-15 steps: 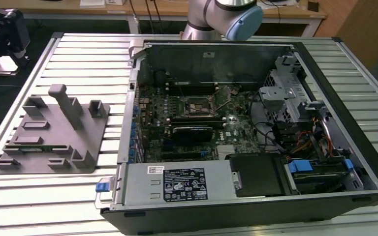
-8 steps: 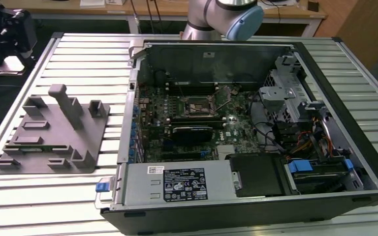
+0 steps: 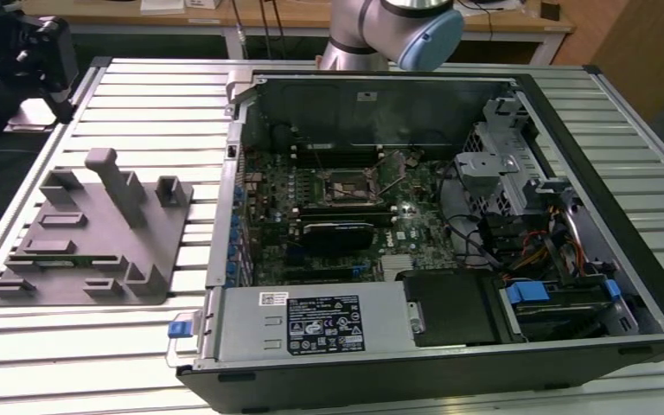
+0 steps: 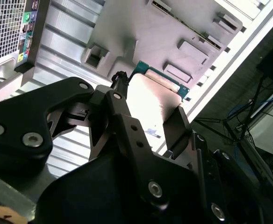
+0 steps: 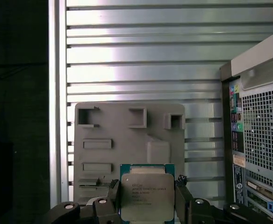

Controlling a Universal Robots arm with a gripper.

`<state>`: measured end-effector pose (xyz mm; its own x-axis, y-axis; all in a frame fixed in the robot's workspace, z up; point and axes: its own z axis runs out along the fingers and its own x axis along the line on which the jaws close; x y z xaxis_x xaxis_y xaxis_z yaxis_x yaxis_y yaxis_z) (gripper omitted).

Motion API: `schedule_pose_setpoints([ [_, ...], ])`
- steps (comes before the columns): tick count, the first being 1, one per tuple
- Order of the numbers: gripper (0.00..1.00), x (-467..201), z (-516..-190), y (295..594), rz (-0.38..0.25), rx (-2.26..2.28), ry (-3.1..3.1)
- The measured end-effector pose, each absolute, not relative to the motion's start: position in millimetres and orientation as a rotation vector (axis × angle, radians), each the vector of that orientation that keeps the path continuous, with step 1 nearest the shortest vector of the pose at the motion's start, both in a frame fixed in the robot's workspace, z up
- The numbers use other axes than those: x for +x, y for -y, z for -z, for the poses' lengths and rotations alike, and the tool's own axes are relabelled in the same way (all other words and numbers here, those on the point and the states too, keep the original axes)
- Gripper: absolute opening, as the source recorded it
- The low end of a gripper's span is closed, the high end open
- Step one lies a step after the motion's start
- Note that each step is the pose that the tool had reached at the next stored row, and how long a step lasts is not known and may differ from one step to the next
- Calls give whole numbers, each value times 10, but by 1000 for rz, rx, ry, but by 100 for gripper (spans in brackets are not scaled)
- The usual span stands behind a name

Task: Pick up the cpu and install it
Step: 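Pick up the cpu and move it towards the insertion slot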

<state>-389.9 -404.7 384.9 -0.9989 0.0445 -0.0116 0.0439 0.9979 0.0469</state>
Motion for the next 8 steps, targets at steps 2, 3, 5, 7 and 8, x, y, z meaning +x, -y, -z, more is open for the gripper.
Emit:
schedule_pose_setpoints([
  [2, 55, -3869, -3849, 4047, -73, 69, -3127],
  [3, 55, -3855, -3849, 4046, -73, 69, -3127],
  [5, 55, -3826, -3849, 4046, -73, 69, -3127],
  [7, 55, -3798, -3849, 4046, -73, 69, -3127],
  [8, 55, -3783, -3849, 4046, -73, 69, -3127],
])
